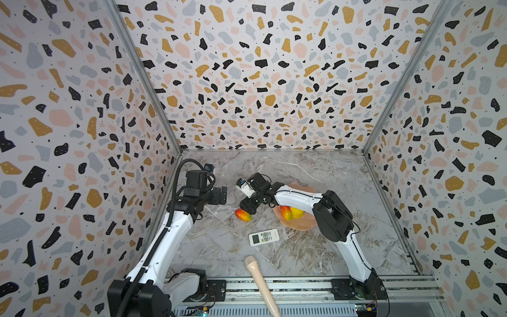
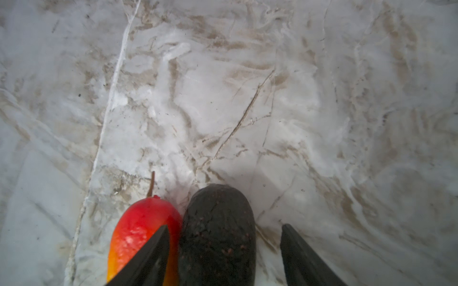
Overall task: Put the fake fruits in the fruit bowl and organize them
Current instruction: 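Move the right gripper to the dark avocado and grasp it, then lift the avocado with the right gripper and carry it over the bowl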
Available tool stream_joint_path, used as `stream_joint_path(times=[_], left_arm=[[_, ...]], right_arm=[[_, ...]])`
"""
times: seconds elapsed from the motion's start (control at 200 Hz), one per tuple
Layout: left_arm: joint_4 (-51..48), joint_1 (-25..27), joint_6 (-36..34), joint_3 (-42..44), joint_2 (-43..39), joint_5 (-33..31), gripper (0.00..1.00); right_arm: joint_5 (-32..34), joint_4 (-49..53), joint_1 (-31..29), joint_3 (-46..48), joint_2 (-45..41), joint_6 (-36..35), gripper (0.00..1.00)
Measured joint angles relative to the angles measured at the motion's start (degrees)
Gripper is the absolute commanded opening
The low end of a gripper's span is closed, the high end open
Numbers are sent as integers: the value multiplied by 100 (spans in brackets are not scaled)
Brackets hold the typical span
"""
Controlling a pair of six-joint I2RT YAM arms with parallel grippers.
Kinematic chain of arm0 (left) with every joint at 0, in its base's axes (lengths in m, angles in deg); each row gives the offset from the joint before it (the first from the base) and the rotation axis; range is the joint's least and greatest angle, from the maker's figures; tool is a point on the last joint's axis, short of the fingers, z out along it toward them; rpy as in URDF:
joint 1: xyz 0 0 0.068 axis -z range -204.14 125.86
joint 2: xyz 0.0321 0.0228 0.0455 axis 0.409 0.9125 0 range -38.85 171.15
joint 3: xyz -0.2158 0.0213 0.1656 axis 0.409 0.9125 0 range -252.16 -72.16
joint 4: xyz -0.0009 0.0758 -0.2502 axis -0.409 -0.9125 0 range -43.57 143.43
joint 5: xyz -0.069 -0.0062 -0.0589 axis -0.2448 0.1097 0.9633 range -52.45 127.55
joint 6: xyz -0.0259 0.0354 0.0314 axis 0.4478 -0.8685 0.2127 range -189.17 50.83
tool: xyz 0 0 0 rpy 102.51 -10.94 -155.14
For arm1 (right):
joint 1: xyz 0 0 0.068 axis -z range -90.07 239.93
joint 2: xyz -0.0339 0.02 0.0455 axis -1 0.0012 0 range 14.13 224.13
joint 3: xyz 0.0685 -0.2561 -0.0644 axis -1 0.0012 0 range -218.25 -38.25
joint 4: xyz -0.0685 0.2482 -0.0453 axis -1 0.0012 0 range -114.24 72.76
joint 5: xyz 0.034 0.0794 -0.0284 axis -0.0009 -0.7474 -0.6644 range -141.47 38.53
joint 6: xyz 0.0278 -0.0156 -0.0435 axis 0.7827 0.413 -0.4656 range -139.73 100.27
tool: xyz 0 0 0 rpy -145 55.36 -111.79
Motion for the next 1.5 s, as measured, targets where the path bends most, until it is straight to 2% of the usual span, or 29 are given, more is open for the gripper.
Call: stream_joint_path(times=[0.245, 0.34, 0.766, 0.981, 1.262, 1.372, 1.502], left_arm=[[2, 0, 0, 2, 0, 0, 100], [2, 0, 0, 4, 0, 0, 100], [4, 0, 0, 4, 0, 0, 99], [4, 0, 0, 4, -9, 0, 100], [4, 0, -2, 4, -50, 4, 100], [4, 0, -2, 4, -52, 9, 99], [4, 0, -2, 4, -52, 70, 99]], right_arm=[[-42, 0, 0, 0, 28, 26, 48], [-42, 0, 0, 0, 28, 31, 33], [186, 262, 0, -48, -225, -92, 23], [614, 455, 192, 848, -1937, -164, 23], [1331, 791, 1086, 2830, -4677, 205, 22], [1384, 975, 1281, 3484, -5228, 361, 22], [1152, 911, 1578, 3926, -5296, 105, 21]])
